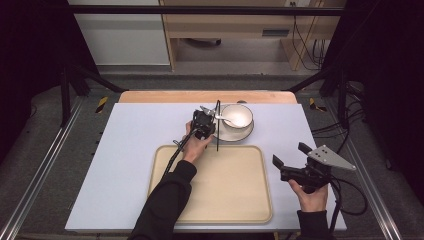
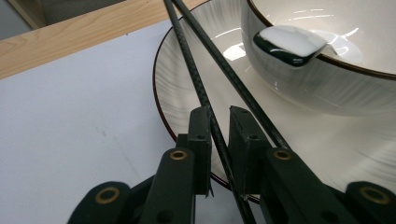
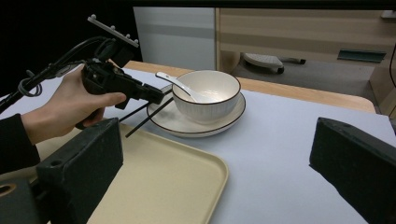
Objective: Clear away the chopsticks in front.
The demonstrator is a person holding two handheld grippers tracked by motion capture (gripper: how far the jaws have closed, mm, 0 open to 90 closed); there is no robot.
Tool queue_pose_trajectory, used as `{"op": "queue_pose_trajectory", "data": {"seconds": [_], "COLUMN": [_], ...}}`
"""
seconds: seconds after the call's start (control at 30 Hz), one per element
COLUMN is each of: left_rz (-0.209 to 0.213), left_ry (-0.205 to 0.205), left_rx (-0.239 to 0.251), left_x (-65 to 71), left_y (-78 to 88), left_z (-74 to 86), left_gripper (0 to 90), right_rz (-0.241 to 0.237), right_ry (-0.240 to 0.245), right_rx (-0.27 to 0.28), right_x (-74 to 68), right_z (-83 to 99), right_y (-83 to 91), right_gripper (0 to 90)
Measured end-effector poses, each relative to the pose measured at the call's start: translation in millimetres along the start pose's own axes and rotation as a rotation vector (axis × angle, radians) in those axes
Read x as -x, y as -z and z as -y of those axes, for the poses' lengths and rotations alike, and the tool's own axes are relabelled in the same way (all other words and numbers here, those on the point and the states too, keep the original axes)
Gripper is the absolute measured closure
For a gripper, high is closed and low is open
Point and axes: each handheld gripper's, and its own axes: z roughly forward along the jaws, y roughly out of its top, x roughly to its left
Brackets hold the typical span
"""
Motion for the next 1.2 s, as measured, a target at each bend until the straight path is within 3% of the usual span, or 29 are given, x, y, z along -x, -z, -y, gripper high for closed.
{"op": "queue_pose_trajectory", "data": {"seconds": [0.47, 0.77, 1.07, 1.2], "left_rz": [-0.039, -0.04, -0.037, -0.04], "left_ry": [0.022, 0.047, 0.076, 0.061], "left_rx": [0.009, 0.031, 0.062, 0.072], "left_x": [-2.4, -5.2, -14.9, -15.9], "left_y": [2.5, 5.3, 22.1, 32.5], "left_z": [-0.7, 0.4, -0.2, 1.0], "left_gripper": [84.7, 85.3, 85.5, 85.6], "right_rz": [-0.001, -0.002, 0.0, 0.002], "right_ry": [0.008, 0.01, 0.004, 0.007], "right_rx": [-0.011, -0.006, -0.001, -0.002], "right_x": [0.1, 0.0, 0.6, -0.1], "right_z": [0.7, 0.5, 0.0, -0.1], "right_y": [-1.4, -1.2, -0.1, -0.3], "right_gripper": [2.9, 2.9, 2.8, 2.9]}}
